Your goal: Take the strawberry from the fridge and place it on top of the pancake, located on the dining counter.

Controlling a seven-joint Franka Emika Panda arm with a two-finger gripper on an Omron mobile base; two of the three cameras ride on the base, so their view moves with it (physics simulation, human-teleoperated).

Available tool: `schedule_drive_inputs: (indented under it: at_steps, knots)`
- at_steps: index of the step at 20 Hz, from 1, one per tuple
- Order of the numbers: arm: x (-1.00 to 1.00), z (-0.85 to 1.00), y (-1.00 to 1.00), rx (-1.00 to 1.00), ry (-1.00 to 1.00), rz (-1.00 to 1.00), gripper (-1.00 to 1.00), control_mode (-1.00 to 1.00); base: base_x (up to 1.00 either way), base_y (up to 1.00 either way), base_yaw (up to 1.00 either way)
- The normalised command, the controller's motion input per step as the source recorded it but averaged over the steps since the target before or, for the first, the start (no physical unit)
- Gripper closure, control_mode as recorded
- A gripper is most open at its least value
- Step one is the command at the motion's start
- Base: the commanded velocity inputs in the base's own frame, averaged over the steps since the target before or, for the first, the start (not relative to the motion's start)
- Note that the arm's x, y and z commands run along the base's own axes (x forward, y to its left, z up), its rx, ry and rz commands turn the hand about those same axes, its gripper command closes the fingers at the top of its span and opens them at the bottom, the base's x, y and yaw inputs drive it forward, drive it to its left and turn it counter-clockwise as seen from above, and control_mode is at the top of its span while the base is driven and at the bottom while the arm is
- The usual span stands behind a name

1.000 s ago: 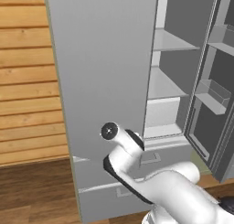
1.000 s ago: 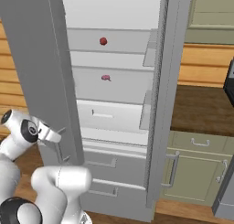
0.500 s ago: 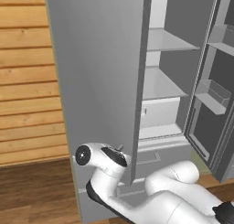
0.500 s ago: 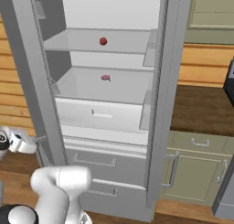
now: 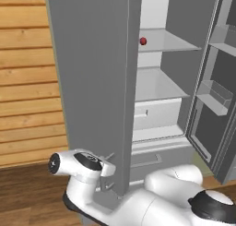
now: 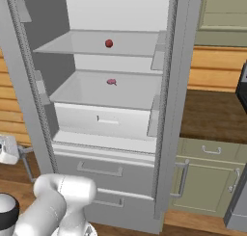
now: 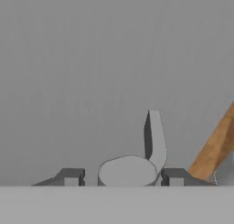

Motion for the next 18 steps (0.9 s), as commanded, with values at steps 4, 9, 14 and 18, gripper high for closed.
schedule_drive_inputs:
  at_steps: [4, 9, 14, 18]
  knots:
    - [-0.15, 0.37, 0.40, -0.02, -0.02, -0.01, -1.00, -1.00, 0.00, 0.00, 0.00]
    - [-0.11, 0.93, 0.20, -0.01, -0.07, 0.00, -1.00, -1.00, 0.00, 0.00, 0.00]
    - [-0.78, 0.26, -0.16, 0.21, -0.13, 0.09, -1.00, -1.00, 0.00, 0.00, 0.00]
    - [-0.78, 0.63, -0.20, 0.22, 0.02, 0.23, -1.00, -1.00, 0.00, 0.00, 0.00]
